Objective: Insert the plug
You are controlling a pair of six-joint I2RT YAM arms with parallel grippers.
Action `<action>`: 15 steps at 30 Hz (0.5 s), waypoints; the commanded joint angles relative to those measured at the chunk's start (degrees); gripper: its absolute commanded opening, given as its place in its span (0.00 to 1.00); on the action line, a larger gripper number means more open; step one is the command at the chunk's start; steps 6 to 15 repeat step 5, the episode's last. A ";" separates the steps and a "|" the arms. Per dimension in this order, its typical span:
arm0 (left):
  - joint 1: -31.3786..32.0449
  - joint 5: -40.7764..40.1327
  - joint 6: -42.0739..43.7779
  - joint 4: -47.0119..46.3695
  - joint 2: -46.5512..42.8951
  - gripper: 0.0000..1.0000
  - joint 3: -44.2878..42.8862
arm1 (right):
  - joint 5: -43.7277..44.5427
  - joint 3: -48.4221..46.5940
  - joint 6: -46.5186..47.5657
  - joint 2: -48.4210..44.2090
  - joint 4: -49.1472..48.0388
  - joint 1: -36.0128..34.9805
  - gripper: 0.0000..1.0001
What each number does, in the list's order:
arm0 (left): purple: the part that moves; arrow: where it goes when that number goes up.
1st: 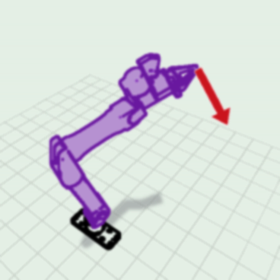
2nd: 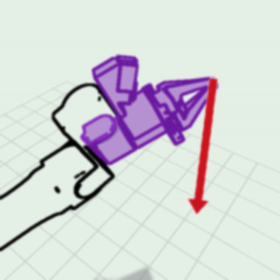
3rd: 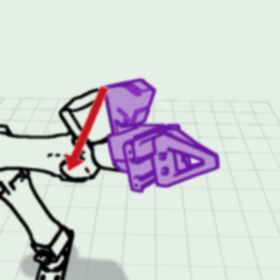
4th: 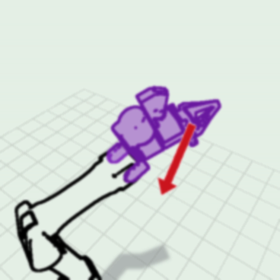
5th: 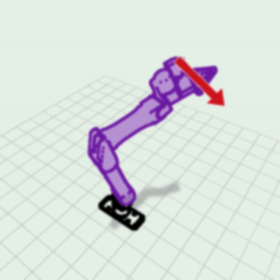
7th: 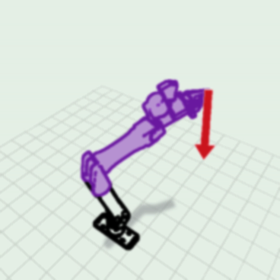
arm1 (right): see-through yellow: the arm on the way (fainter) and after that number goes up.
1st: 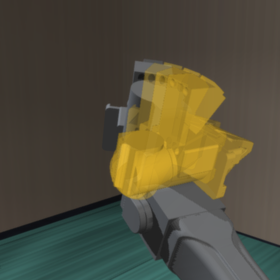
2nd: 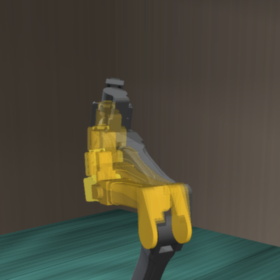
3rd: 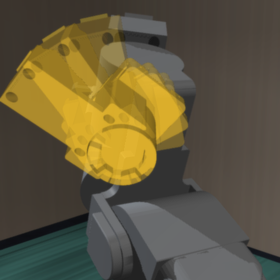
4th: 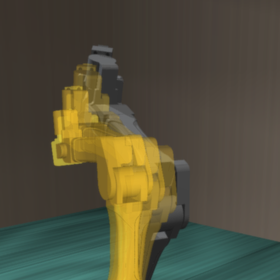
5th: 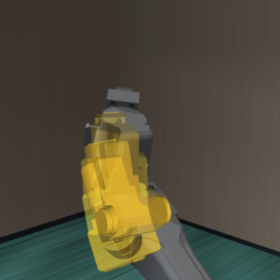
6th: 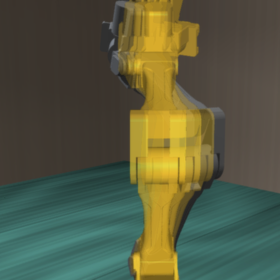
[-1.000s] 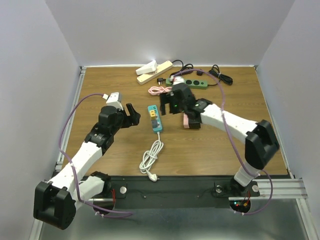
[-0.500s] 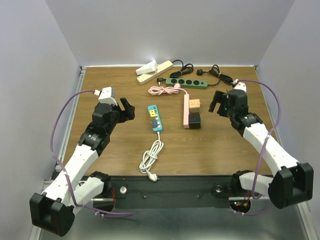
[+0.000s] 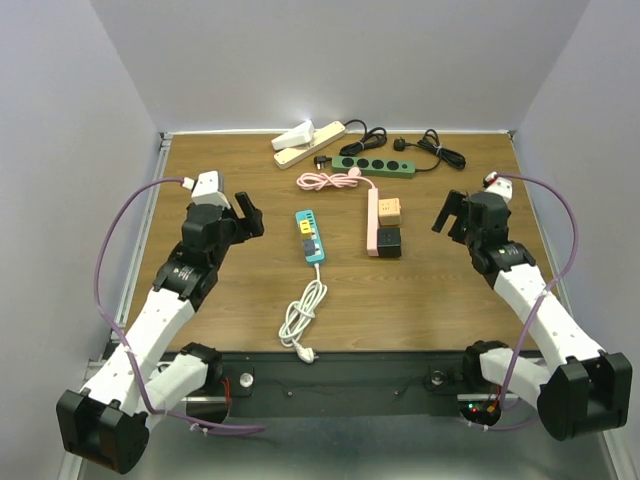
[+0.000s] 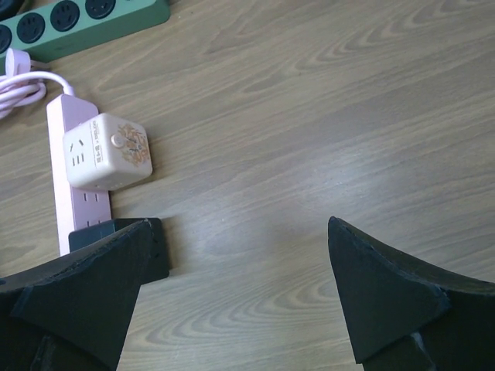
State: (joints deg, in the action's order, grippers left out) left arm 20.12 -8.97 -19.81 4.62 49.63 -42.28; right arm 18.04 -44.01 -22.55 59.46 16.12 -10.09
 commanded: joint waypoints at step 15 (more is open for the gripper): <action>-0.43 -2.98 0.48 -0.32 -0.76 0.89 -4.48 | 2.87 -0.11 0.83 -3.12 -1.97 0.59 1.00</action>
